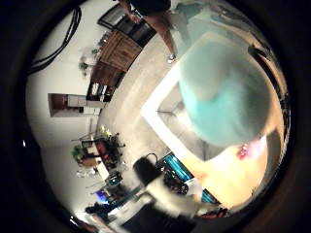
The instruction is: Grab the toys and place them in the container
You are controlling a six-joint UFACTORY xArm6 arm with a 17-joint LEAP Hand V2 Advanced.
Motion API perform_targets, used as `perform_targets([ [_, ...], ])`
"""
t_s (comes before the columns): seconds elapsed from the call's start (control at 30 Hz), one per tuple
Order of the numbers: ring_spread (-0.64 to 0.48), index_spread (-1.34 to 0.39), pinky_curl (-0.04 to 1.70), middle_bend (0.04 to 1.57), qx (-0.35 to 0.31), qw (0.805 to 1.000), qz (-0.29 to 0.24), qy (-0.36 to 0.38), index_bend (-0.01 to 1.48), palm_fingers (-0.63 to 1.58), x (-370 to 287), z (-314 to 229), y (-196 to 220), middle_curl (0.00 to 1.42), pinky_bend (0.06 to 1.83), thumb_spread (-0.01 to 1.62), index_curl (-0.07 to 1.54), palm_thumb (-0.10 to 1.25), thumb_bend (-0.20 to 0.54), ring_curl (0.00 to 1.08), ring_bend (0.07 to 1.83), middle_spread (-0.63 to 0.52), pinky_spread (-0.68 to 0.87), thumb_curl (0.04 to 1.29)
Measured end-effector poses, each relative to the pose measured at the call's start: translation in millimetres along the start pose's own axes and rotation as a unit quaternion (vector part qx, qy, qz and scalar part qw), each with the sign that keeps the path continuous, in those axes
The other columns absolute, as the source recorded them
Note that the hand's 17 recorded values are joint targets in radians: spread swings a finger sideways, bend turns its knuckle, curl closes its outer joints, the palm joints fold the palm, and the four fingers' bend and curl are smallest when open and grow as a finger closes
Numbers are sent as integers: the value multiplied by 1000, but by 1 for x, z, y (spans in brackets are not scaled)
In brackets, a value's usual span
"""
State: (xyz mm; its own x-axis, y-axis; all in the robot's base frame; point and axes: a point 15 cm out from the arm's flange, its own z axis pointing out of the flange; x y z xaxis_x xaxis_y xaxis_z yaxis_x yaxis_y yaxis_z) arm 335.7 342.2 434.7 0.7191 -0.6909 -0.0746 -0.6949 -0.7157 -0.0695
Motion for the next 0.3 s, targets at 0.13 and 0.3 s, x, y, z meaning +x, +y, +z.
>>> perform_targets([
  [0.13, 44, -474, 395, 376, -1, 1000, -1, -14, 160, 101, -2, 5, -3, 430, 1097, 807, 508, 46, -42, 286, 729, -89, 235, 257],
  [0.3, 95, -462, 368, 359, -6, 1000, 0, -14, 165, 119, 2, 12, -7, 411, 1091, 805, 458, 39, -36, 274, 709, -60, 368, 272],
])
